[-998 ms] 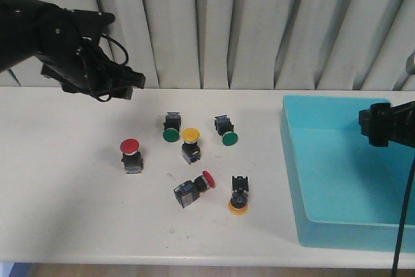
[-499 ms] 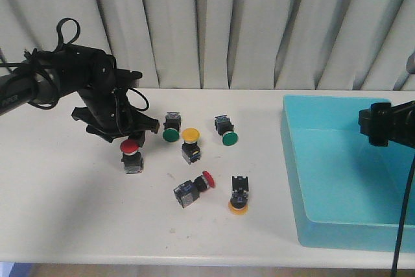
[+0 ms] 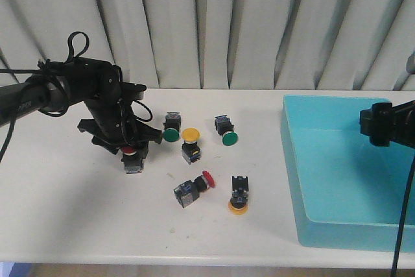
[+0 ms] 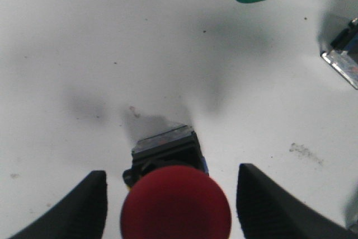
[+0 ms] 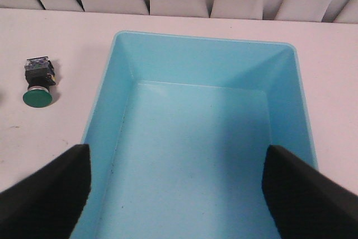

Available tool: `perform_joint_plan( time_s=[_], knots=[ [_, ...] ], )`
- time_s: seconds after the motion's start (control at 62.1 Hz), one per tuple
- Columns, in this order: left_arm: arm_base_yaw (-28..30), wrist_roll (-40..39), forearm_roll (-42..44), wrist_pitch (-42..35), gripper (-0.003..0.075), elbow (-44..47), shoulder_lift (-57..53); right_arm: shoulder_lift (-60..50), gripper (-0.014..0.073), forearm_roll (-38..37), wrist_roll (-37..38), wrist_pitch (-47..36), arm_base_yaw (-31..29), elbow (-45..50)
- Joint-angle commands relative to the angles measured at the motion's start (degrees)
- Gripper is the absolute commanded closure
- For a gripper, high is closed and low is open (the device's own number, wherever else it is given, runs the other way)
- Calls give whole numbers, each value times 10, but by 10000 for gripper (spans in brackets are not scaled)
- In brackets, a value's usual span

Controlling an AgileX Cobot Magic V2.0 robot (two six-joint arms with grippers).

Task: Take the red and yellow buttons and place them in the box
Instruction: 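Lower the left gripper onto the red-capped button and close it, then lift the red button with the left gripper toward the right gripper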

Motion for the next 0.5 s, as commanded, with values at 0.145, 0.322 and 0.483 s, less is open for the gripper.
perform_joint_plan(
  time_s=[0.145, 0.322, 0.483],
  knots=[
    [-3, 13, -12, -35, 505, -16, -35, -10, 4, 4, -1, -32, -3, -19],
    [-3, 61, -16, -33, 729, -16, -47, -10, 4, 5, -54, -40, 33, -19],
    [-3, 87, -16, 7, 728, -45, -81, -7, 4, -18, -158, -71, 122, -5]
  ],
)
